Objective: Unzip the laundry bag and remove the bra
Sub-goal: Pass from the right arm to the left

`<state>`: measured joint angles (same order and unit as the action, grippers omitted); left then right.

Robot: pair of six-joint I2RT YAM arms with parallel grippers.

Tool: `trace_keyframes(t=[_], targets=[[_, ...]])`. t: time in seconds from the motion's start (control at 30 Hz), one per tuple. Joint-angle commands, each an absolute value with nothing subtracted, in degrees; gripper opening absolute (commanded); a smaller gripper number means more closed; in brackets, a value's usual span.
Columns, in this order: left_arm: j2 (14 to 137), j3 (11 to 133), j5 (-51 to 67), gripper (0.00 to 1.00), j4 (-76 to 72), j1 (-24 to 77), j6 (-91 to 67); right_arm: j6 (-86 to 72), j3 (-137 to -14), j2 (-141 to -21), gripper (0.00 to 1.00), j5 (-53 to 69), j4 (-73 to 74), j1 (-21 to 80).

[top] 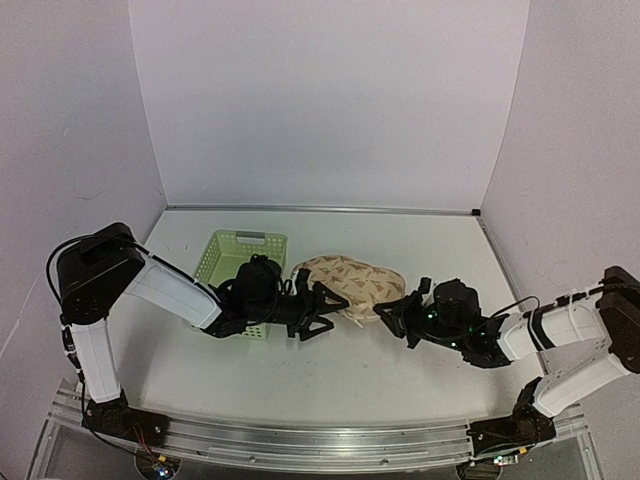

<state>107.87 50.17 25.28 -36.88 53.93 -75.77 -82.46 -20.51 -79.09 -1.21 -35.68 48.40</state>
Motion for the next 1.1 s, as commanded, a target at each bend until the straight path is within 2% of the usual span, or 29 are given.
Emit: trace_keyframes(t=[0.0,0.37,0.6,1.07], targets=[[106.6,49.5,25.1,0.75,-47.9,53.8,-78.8,-86.8,-20.2,-75.7,0.0,-0.5,-43.4,48.2],[113.5,50.6,25.9,0.73,-62.7,53.5,-87.1,-89.6,-17.6,-73.1,0.0,1.4,-46.7,48.2],[114.3,48.3,24.5,0.72,-63.6,52.5,-89.3,-89.9,-15.6,-70.8,0.0,0.7,-46.7,48.2],[119.1,51.9,27.5,0.72,-65.5,52.3,-92.4,-90.0,-16.7,-71.1,0.0,2.3,-47.8,48.2]])
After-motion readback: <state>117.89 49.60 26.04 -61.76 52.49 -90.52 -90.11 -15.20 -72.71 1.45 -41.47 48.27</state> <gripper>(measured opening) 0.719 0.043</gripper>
